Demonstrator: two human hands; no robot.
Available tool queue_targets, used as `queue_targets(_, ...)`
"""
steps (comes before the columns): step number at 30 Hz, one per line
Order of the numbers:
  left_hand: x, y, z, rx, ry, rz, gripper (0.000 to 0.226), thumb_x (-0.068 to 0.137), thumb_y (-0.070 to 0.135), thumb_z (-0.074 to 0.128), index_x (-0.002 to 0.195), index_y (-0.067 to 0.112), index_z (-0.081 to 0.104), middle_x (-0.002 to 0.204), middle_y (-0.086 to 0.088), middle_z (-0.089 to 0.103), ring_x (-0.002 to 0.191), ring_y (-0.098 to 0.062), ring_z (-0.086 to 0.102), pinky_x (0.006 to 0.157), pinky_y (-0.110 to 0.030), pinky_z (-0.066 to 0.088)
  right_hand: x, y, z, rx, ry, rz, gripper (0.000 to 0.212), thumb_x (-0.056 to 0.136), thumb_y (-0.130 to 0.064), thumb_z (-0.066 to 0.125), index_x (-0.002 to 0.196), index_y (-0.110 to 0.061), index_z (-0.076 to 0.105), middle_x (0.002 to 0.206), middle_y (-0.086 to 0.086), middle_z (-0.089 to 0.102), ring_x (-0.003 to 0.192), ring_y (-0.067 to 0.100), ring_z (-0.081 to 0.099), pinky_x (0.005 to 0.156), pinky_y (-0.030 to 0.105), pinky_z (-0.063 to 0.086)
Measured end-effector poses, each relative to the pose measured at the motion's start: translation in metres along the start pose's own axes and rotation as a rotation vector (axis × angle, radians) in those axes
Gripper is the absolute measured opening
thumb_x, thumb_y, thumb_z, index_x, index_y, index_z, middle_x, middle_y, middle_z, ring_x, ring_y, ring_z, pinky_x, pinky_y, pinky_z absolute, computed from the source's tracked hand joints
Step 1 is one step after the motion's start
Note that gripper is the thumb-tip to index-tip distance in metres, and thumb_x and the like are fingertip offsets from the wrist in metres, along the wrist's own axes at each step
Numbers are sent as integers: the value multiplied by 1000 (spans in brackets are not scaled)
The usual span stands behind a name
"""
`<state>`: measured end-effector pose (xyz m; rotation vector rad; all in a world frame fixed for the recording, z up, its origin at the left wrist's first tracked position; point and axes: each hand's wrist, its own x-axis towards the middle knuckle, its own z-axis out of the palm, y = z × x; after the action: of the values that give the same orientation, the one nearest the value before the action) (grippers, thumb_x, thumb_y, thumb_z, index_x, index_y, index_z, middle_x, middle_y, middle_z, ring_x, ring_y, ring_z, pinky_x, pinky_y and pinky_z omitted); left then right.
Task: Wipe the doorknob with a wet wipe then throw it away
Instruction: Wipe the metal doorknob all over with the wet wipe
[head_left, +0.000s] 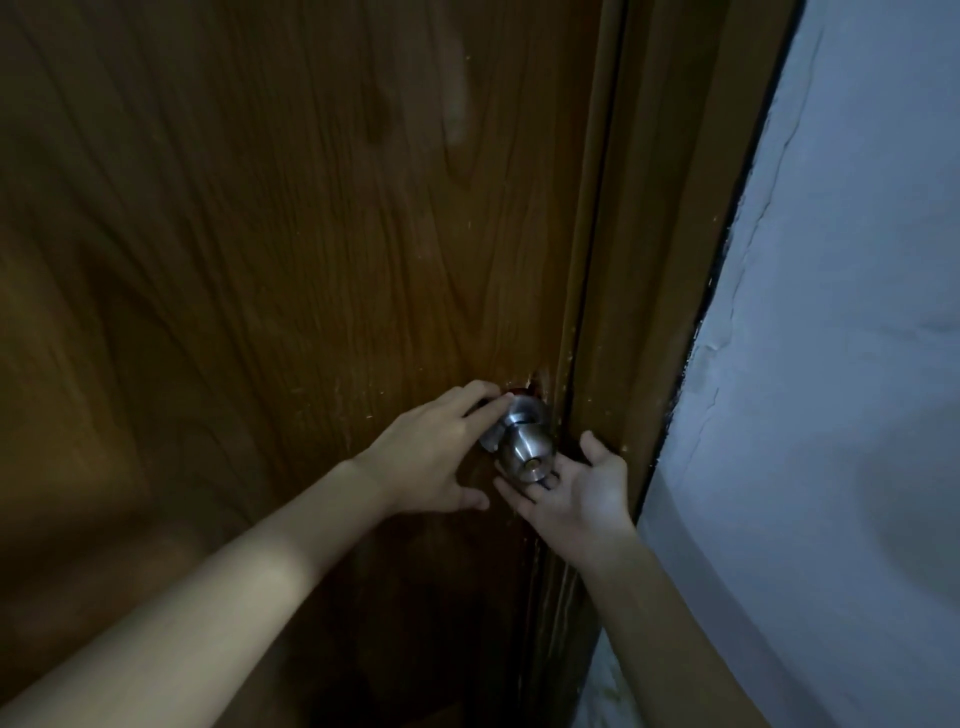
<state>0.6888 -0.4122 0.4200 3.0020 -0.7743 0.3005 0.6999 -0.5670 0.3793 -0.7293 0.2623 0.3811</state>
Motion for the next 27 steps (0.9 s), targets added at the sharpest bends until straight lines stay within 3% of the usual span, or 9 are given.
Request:
queue_targets(2,0,-1,-1,-14,-4,-2,100,71,44,72,146,19,11,149,2,19,134,-15,27,108,-30,37,-1,-2,-1,-128,-15,-94,55,95,-43,30,134,-5,39,127,7,55,121,28,48,106,48,32)
queue_targets(3,0,-2,-1,-19,-7,-2,100,71,44,72,146,19,12,149,2,19,135,-15,27,109,-30,36,-2,-2,1,-228,-20,-172,51,97,-42,28,136,-9,31,113,1,58,115,23,51,105,45,34)
queue_targets(4,0,-2,-1,-24,-11,-3,100,71,44,72,146,18,12,149,2,19,135,-15,26,109,-30,36,-4,-1,5,-329,-19,-231,45,96,-43,28,132,-19,39,104,-1,60,108,18,52,103,42,37)
queue_targets(6,1,-2,-1,-32,-16,-6,100,71,44,73,146,19,12,149,2,19,135,-15,26,109,-30,36,-4,5,6,-635,48,-322,55,92,-54,28,127,-18,48,109,1,62,106,17,55,100,41,39)
queue_targets(8,1,-2,-1,-31,-19,-7,101,70,44,73,146,18,12,149,2,19,135,-14,26,108,-30,36,0,12,1,-893,100,-459,56,91,-56,24,131,-21,43,123,2,55,113,19,51,98,37,34)
queue_targets(13,1,-3,0,-22,-5,-3,100,69,45,73,146,18,14,148,2,21,133,-14,28,107,-31,38,0,13,-1,-1125,18,-737,48,96,-47,22,137,-27,39,126,-5,38,107,12,46,90,35,41)
queue_targets(18,2,-3,1,-26,-9,-7,101,70,45,73,146,19,12,148,3,20,134,-14,27,107,-29,37,4,21,5,-845,79,-575,54,88,-57,25,130,-26,38,124,3,51,110,20,52,97,48,42)
queue_targets(23,1,-3,1,-38,-10,-4,101,69,43,75,146,19,13,148,3,20,134,-14,28,107,-31,38,-3,6,11,-277,34,-242,44,97,-41,26,133,-20,40,119,5,57,110,25,54,98,44,40)
queue_targets(27,0,-4,2,-57,2,-3,101,68,42,75,146,19,14,147,3,22,133,-14,28,107,-32,39,3,2,-9,57,-2,1,53,95,-41,27,139,-12,34,138,16,47,124,36,45,102,52,34)
